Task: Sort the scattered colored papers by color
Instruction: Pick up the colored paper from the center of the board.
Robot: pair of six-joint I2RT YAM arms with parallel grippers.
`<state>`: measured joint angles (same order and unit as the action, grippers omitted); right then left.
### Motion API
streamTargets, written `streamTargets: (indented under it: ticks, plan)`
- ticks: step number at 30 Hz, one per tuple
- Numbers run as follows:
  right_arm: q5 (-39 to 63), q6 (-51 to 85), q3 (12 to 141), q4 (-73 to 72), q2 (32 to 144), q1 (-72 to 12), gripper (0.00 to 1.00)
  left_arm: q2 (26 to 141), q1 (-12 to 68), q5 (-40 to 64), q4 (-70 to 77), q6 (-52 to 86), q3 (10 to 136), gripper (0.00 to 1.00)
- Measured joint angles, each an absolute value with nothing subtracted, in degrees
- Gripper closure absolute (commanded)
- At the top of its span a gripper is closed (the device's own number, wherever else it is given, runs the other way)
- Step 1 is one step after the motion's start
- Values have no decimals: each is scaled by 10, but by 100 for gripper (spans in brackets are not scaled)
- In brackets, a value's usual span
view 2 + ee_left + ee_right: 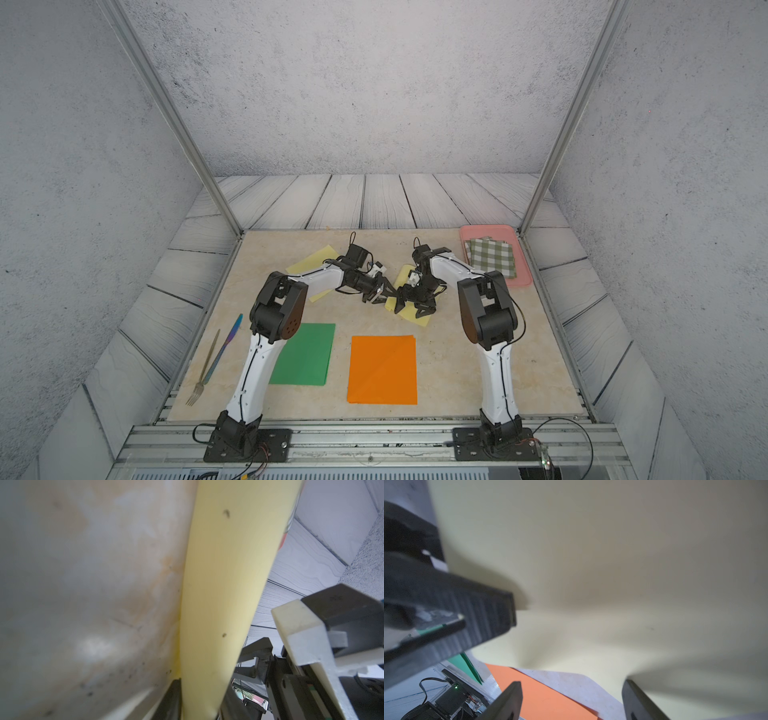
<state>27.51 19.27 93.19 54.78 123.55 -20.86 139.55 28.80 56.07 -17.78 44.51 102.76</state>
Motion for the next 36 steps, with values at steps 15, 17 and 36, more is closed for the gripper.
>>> streamTargets:
  ticks: [15,17,36]
  plan:
    - [276,248,910,485,1160,-161,15,1395,280,582,-100,499,1004,74]
    - [276,262,899,469,1125,-136,16,1395,276,588,-81,511,992,74]
    - [338,361,758,343,1084,-60,17,1395,270,665,162,678,934,71]
